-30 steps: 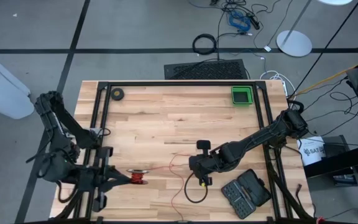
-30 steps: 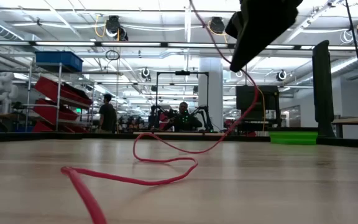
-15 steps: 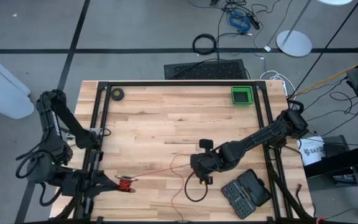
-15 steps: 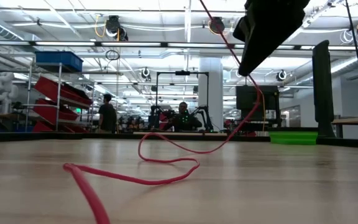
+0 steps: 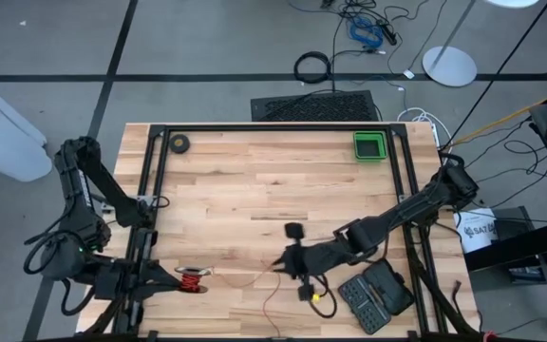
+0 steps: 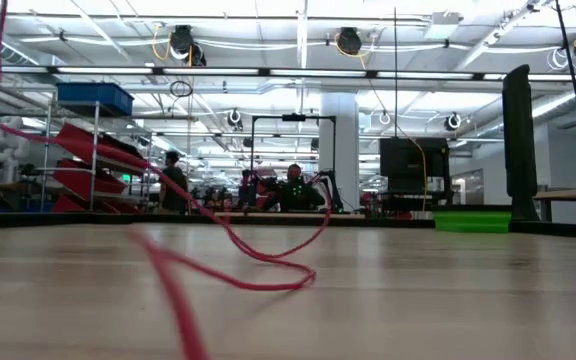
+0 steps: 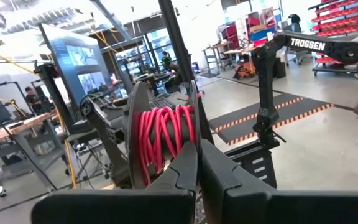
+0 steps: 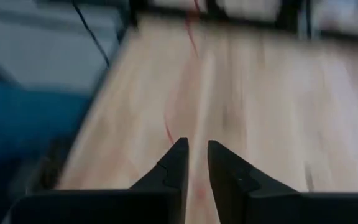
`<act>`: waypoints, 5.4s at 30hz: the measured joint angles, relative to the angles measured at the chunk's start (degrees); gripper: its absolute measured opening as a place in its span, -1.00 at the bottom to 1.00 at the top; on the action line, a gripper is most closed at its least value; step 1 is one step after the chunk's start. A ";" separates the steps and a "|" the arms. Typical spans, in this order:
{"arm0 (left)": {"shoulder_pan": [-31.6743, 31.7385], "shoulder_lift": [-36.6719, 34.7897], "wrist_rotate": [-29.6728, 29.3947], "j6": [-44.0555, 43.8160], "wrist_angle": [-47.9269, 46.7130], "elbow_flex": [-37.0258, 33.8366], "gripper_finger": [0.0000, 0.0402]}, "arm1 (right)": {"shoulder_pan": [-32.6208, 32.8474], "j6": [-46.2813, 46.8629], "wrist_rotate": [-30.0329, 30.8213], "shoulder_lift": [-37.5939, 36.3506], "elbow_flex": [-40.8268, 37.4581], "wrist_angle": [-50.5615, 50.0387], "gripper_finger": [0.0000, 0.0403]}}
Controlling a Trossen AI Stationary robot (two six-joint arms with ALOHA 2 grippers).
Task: Coil cords
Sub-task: Coil the red wire on the black spool
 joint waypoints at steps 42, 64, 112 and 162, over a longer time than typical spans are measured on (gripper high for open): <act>3.86 1.62 -0.11 -1.40 -0.82 0.00 -0.97 | -7.88 -8.45 -12.48 14.02 0.07 39.88 -0.18; 4.22 1.64 -0.11 -1.42 -0.74 0.00 -0.97 | -7.95 -5.62 -12.44 17.95 0.04 46.73 -0.18; 4.64 -0.35 8.73 -13.67 -25.88 0.00 -0.97 | 2.65 -4.08 -6.95 0.05 0.11 6.76 -1.00; 30.09 17.31 73.26 -7.37 -2.11 -0.02 -0.97 | 6.32 -20.97 13.33 2.81 6.75 18.08 -1.00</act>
